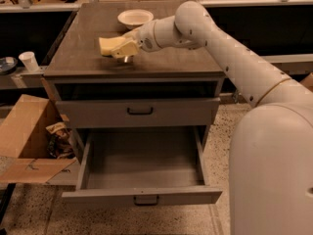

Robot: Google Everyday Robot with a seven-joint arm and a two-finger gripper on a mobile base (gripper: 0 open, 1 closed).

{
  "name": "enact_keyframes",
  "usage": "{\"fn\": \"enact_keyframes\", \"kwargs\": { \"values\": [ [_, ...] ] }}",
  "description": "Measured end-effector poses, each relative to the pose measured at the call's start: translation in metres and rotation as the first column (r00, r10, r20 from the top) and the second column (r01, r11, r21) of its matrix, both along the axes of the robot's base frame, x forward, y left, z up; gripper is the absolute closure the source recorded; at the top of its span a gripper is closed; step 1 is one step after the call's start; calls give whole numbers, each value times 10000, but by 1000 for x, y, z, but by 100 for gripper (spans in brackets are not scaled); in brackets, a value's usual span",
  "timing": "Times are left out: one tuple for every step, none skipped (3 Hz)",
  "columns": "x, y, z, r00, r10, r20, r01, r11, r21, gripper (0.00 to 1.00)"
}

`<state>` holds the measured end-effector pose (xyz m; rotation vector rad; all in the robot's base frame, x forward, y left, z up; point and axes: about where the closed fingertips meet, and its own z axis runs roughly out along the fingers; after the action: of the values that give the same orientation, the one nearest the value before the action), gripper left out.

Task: Place sponge into middle drawer

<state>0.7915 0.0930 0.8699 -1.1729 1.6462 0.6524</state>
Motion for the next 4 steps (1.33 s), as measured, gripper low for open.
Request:
{"fn": "enact_keyframes", "kwargs": {
  "values": [
    [-51,-16,20,9999,154,-24,-152,9966,809,100],
    [-61,-18,5,9992,243,-319,-217,9968,770,100],
    [-61,-18,5,9992,246,-318,-221,9968,770,100],
    [-78,-10,5,9969,790,-67,-782,9939,780,100]
  ]
}}
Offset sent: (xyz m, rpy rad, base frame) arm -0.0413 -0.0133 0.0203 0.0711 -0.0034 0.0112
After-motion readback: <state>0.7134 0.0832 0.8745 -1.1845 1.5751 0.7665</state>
